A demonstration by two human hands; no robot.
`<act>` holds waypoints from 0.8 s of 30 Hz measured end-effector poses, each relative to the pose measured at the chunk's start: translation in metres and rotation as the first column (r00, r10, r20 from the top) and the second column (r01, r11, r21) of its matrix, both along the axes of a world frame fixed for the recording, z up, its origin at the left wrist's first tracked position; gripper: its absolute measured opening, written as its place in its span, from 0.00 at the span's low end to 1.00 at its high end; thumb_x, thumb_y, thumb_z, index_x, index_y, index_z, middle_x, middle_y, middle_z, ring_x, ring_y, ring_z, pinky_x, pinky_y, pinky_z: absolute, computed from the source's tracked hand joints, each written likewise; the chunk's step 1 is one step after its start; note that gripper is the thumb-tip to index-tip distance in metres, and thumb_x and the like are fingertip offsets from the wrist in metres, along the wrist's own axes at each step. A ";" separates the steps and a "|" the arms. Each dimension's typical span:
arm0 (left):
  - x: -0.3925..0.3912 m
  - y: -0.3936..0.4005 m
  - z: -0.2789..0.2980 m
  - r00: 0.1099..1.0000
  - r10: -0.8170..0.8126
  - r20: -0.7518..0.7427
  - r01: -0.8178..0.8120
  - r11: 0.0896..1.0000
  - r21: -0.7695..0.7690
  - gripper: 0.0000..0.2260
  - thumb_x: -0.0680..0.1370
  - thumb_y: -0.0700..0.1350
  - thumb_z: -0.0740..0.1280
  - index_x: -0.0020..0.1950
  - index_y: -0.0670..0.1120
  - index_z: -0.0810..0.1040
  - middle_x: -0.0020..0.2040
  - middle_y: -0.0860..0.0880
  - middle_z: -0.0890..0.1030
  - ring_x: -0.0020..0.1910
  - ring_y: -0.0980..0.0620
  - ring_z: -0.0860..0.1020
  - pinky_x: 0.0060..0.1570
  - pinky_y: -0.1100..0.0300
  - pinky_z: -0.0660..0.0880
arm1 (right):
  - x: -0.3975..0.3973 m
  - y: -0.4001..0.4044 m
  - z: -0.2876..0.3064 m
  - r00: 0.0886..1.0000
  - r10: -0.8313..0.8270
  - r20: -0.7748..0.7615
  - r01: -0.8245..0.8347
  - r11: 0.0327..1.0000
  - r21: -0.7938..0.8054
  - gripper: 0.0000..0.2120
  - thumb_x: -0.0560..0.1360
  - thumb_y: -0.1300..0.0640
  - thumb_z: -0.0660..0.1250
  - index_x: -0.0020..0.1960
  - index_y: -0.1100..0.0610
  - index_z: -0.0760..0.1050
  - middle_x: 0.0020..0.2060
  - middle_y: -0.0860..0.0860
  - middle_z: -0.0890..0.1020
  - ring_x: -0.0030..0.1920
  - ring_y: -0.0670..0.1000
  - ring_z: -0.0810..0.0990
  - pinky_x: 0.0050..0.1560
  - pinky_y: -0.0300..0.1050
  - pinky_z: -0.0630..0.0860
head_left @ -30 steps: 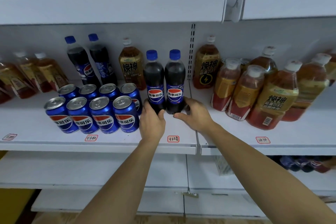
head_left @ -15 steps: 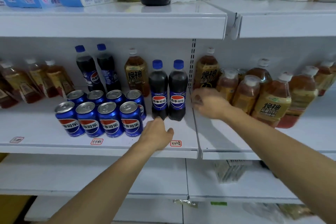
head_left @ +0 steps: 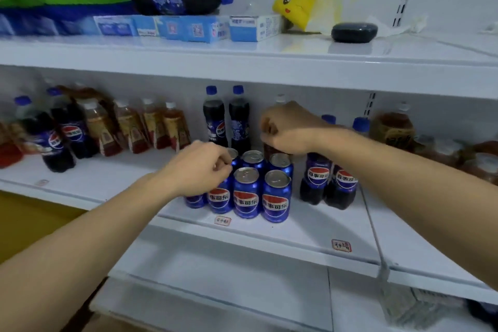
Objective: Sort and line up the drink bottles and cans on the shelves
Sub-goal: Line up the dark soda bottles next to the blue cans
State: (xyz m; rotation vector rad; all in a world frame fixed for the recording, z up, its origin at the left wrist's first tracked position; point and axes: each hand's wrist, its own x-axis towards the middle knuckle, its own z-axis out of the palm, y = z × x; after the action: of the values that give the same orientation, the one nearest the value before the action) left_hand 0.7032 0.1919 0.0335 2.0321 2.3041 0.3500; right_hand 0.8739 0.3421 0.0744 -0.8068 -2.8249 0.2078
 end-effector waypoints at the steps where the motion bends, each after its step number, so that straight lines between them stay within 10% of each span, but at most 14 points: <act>1: -0.017 -0.003 0.002 1.000 0.026 0.005 -0.026 1.000 0.010 0.09 0.82 0.50 0.67 0.60 0.50 0.83 0.41 0.56 0.84 0.37 0.61 0.81 0.40 0.56 0.81 | -0.022 0.013 -0.001 1.000 -0.013 -0.013 0.013 1.000 -0.023 0.08 0.81 0.51 0.66 0.56 0.55 0.78 0.49 0.52 0.82 0.49 0.53 0.80 0.52 0.50 0.79; 15: -0.169 -0.003 0.012 0.997 -0.064 0.043 0.060 0.995 0.074 0.09 0.81 0.47 0.66 0.59 0.49 0.82 0.52 0.52 0.84 0.47 0.53 0.81 0.46 0.57 0.79 | -0.194 0.102 -0.035 0.857 -0.472 -0.207 0.442 0.880 -0.175 0.14 0.82 0.47 0.64 0.62 0.56 0.73 0.57 0.56 0.79 0.58 0.59 0.78 0.58 0.52 0.76; 19: -0.186 0.028 -0.001 0.983 -0.077 0.165 0.063 0.994 0.086 0.07 0.80 0.44 0.66 0.57 0.51 0.79 0.47 0.54 0.80 0.47 0.53 0.80 0.40 0.67 0.73 | -0.167 0.068 -0.020 0.689 -0.567 -0.451 0.399 0.817 -0.417 0.07 0.86 0.53 0.58 0.50 0.49 0.72 0.51 0.49 0.75 0.56 0.50 0.71 0.66 0.44 0.69; 24: -0.169 0.075 -0.014 0.933 -0.178 0.313 0.095 0.960 0.262 0.30 0.77 0.50 0.74 0.77 0.49 0.67 0.69 0.46 0.75 0.67 0.47 0.75 0.62 0.57 0.73 | -0.108 0.019 0.010 0.322 -0.705 -0.632 0.181 0.701 -0.690 0.07 0.83 0.59 0.66 0.60 0.58 0.77 0.50 0.50 0.77 0.44 0.44 0.76 0.44 0.33 0.75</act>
State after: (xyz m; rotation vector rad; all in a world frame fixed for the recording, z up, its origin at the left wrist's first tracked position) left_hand 0.5340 0.2666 0.0197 2.0274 1.9850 0.9312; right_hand 0.7656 0.3612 0.0845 -1.1429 -1.4207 0.9897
